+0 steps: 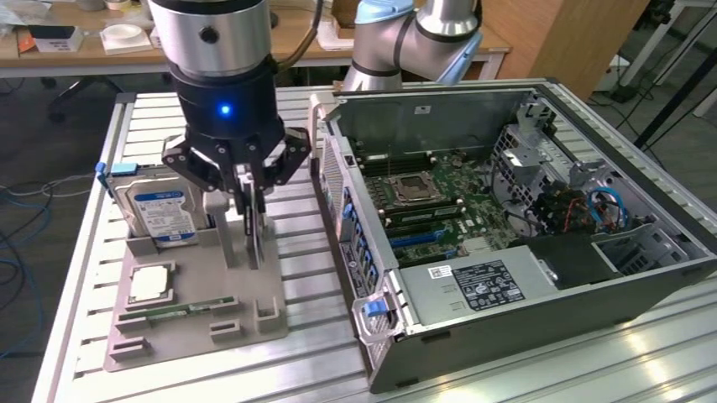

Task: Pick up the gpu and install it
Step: 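Pick up the gpu and move the gpu toward the slot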

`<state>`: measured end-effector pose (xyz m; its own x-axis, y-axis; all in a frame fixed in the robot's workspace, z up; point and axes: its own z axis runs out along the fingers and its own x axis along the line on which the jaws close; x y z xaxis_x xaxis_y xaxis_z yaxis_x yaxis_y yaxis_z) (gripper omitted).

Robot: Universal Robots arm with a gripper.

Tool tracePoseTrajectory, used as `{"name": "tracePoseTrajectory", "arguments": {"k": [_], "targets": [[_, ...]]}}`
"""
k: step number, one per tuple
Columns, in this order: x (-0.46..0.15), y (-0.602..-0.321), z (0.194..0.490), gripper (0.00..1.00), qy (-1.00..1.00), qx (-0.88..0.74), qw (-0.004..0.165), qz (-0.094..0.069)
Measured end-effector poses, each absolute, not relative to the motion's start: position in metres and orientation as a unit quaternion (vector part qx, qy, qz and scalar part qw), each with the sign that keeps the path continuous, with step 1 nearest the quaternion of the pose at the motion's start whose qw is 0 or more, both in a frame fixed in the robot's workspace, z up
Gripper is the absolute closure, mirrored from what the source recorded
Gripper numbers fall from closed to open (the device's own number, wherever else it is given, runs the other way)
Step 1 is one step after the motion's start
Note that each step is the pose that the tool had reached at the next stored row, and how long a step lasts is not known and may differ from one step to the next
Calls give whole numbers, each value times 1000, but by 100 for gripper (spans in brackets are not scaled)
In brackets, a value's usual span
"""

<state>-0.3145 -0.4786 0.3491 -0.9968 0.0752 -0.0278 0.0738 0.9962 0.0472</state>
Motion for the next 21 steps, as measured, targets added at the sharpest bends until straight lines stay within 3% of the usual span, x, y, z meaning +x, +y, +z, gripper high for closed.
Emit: {"name": "tracePoseTrajectory", "arguments": {"k": [21], "targets": [[-315,-479,384,74,999,37,15,23]]}}
